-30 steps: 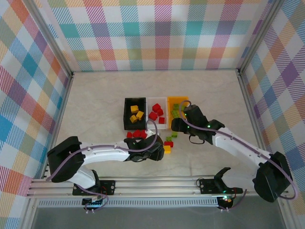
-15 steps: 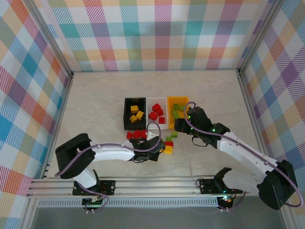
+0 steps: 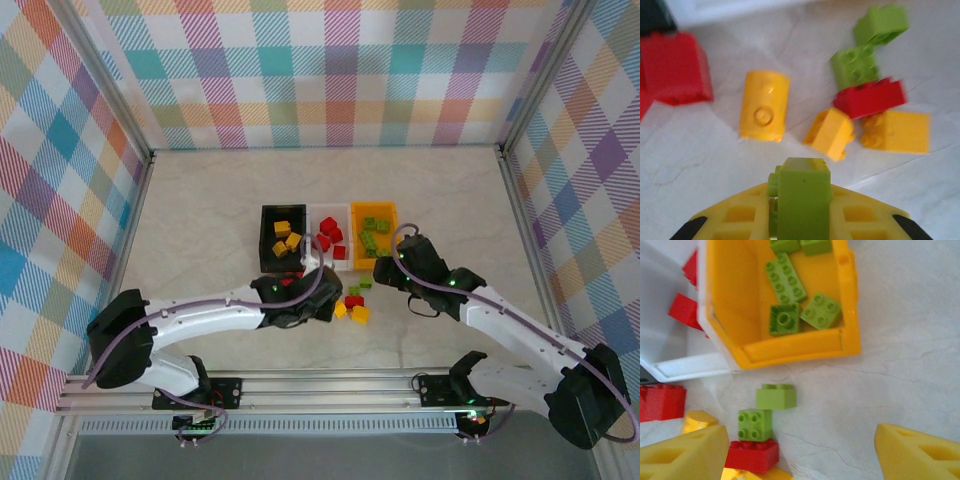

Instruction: Sort the legos into containers by color

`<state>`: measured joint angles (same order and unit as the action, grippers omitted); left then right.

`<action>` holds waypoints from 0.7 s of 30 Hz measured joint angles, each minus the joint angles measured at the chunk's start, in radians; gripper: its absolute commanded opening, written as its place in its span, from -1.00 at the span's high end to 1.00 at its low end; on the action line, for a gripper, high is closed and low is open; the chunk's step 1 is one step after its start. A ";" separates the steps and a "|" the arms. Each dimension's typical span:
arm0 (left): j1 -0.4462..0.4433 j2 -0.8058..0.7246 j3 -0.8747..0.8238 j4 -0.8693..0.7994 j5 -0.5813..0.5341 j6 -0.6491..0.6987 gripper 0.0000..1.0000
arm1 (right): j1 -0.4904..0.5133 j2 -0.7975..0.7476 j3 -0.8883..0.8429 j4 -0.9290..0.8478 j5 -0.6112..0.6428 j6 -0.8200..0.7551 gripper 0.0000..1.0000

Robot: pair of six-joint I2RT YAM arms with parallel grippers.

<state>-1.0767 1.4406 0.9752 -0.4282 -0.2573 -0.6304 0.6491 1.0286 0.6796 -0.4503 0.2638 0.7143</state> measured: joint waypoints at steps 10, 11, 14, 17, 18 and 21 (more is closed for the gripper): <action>0.158 0.458 0.624 -0.026 0.065 0.158 0.64 | 0.000 -0.045 -0.085 -0.030 0.001 0.048 -0.54; 0.165 0.498 0.663 -0.037 0.071 0.165 0.64 | 0.000 -0.049 -0.085 -0.030 0.001 0.049 -0.54; 0.183 0.620 0.788 -0.079 0.092 0.180 0.59 | 0.000 -0.055 -0.085 -0.034 0.001 0.050 -0.54; 0.189 0.718 0.908 -0.126 0.111 0.187 0.25 | 0.000 -0.056 -0.086 -0.040 -0.001 0.049 -0.54; 0.189 0.740 0.938 -0.137 0.112 0.187 -0.01 | 0.000 -0.057 -0.087 -0.040 -0.003 0.049 -0.54; 0.189 0.768 0.998 -0.165 0.121 0.190 -0.44 | 0.000 -0.069 -0.094 -0.045 -0.013 0.049 -0.54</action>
<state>-0.8875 2.2082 1.9736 -0.5930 -0.1364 -0.4404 0.6491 0.9592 0.5854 -0.4950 0.2512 0.7631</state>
